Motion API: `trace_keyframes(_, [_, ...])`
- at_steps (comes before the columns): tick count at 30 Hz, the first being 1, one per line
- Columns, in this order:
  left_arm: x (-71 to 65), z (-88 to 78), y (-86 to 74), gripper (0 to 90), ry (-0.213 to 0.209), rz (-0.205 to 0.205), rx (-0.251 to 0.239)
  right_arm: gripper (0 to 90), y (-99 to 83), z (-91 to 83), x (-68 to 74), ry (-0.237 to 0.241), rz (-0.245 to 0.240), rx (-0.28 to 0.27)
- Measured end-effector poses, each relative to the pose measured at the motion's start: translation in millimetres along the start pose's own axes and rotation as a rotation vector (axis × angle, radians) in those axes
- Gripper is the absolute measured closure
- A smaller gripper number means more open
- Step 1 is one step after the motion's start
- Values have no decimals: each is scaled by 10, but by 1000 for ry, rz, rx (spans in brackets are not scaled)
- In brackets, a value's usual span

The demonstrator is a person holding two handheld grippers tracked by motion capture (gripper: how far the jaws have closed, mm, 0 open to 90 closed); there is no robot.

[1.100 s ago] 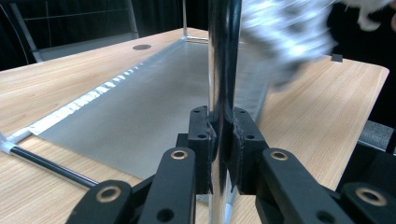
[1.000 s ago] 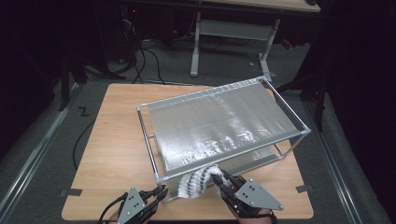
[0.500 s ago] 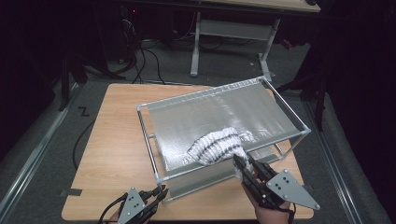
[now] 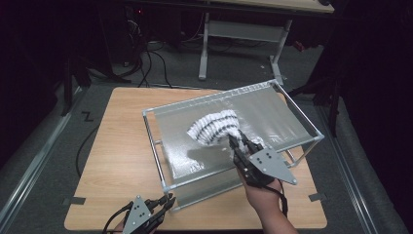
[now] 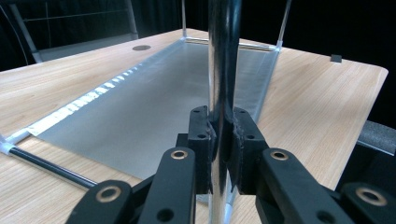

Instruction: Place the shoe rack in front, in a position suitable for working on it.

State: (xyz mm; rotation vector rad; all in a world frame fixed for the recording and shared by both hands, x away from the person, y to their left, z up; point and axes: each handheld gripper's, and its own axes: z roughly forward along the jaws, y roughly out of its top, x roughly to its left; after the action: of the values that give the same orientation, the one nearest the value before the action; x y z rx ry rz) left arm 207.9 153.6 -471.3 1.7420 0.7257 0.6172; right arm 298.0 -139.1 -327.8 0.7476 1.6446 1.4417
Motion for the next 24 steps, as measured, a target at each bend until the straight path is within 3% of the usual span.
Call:
trace_keyframes(5, [-3,-5,-3,804,-3,3,0,736,-23,66,219,56,-4,31])
trace_keyframes(13, [-2,-8,-1,804,-4,4,2,666,-196,42,556,220,47,88])
trace_keyframes(22, [1,-4,-3,804,-5,1,-1,476,-164,-9,763,377,79,70])
trace_keyframes(24, [-1,-4,-4,804,-4,1,-2,504,-152,-39,760,390,92,56])
